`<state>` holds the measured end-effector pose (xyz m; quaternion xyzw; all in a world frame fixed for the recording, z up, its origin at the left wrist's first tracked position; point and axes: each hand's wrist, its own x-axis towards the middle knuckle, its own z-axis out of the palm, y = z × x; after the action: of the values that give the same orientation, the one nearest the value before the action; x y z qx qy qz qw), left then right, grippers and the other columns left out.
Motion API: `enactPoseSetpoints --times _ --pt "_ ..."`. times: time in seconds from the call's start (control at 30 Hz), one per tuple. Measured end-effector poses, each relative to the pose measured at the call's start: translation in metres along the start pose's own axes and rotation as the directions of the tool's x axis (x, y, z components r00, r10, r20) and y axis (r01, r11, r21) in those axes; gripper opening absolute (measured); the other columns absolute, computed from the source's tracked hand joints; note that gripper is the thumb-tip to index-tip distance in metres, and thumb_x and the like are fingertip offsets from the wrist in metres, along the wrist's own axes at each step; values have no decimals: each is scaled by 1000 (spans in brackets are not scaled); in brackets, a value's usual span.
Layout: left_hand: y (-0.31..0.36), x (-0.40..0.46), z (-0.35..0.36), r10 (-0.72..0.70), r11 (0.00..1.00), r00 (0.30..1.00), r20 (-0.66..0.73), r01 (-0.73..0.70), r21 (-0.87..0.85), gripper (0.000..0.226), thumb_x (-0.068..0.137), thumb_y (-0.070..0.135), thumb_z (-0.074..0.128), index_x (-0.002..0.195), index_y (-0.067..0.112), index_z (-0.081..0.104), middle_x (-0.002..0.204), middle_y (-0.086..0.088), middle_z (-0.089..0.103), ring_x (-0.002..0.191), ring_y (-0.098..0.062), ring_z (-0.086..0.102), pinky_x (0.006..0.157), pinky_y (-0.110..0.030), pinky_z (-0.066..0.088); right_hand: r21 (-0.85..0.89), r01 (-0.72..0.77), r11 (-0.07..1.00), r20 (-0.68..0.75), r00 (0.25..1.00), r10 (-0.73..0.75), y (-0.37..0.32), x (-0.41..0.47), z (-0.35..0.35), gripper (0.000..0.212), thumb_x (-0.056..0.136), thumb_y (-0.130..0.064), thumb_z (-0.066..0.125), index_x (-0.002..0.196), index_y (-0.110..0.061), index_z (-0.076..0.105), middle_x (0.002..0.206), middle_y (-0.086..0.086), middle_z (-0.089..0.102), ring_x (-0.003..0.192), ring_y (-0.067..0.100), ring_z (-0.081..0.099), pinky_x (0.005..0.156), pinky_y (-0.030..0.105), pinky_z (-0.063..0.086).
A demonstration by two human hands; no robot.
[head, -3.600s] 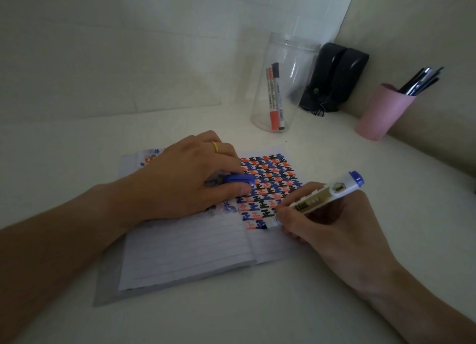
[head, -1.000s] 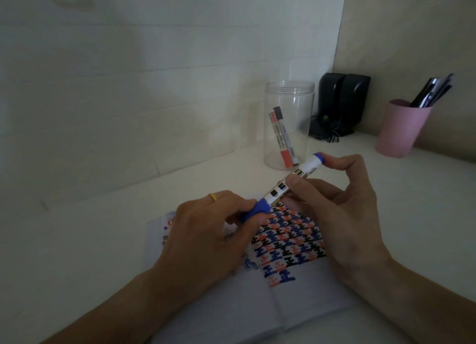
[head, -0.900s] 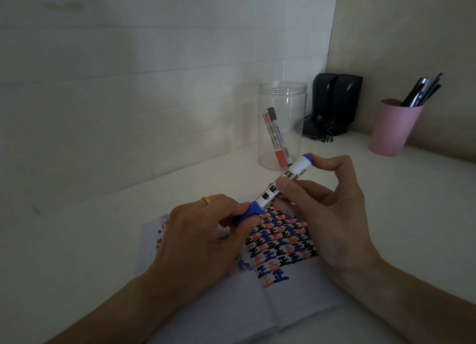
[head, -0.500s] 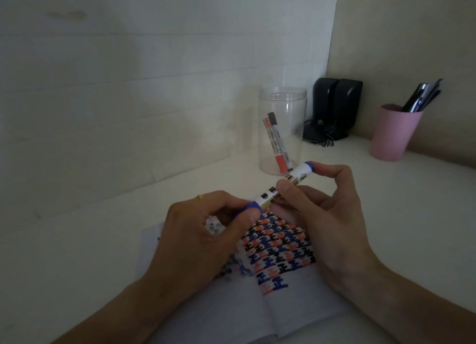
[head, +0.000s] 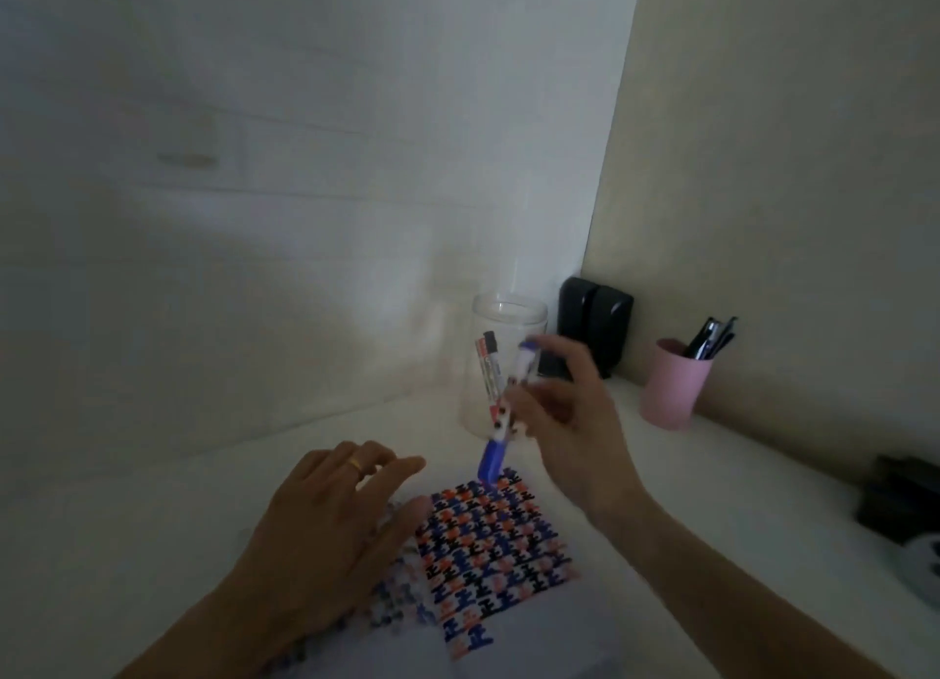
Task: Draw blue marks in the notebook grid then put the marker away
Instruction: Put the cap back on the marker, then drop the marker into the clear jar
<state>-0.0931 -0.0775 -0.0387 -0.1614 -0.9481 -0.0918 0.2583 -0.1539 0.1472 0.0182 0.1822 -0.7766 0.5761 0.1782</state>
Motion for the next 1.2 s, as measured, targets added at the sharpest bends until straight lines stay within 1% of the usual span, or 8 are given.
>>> enactPoseSetpoints --times 0.1,0.2,0.43,0.63,0.9,1.0,1.1,1.2 --pt "-4 1 4 17 1000 1000 -2 -17 11 51 101 55 27 129 30 61 113 2 68 103 -21 63 87 -38 47 -111 205 972 -239 944 -226 -40 57 -16 41 93 -13 68 125 -25 45 88 4 76 75 10 75 66 19 59" --pt "-4 1 6 32 999 999 -15 -32 12 47 100 53 32 127 29 62 111 2 69 100 -21 64 86 -40 50 -249 280 927 -362 861 -357 -57 100 -21 40 91 -12 69 123 -21 46 90 -3 71 72 0 70 57 7 48" --pt "-6 1 6 51 999 999 -8 -51 -18 43 100 53 34 125 33 62 111 4 67 98 -18 64 88 -40 50 -614 116 781 -218 926 -309 -6 144 -2 24 87 -15 67 106 -20 54 72 7 75 64 25 71 62 42 60" --pt "-7 2 6 49 998 999 -5 -49 -26 43 100 53 34 127 33 61 113 5 66 98 -17 62 90 -38 47 -691 -44 722 -198 972 -130 13 150 6 15 83 -28 70 94 -18 75 89 2 79 92 25 69 74 38 60" --pt "-6 2 8 46 999 999 0 -46 -21 44 101 54 31 128 34 59 115 7 65 101 -16 61 92 -36 45 -715 -114 690 -178 984 -21 -1 148 2 19 82 -15 66 84 -4 81 85 12 81 75 25 74 70 39 64" --pt "-7 1 8 46 999 999 -7 -46 -19 44 100 54 33 128 34 60 115 6 65 101 -16 61 90 -35 45 -706 -47 707 -163 982 -98 -15 127 -2 21 85 -18 63 87 -7 81 86 8 82 75 23 75 72 38 63" --pt "-7 0 8 46 999 999 1 -46 -17 45 100 53 32 129 32 59 117 4 65 103 -17 61 91 -35 45 -700 93 708 -80 975 -207 -17 73 -1 21 92 -29 65 103 -18 80 101 -2 81 86 13 73 84 36 61" --pt "-5 0 8 50 999 998 27 -49 -18 50 99 56 28 130 31 59 120 2 66 107 -18 61 95 -37 46 -691 137 710 23 985 -168 2 8 0 21 93 -36 64 108 -28 76 108 -7 76 96 10 65 88 31 53"
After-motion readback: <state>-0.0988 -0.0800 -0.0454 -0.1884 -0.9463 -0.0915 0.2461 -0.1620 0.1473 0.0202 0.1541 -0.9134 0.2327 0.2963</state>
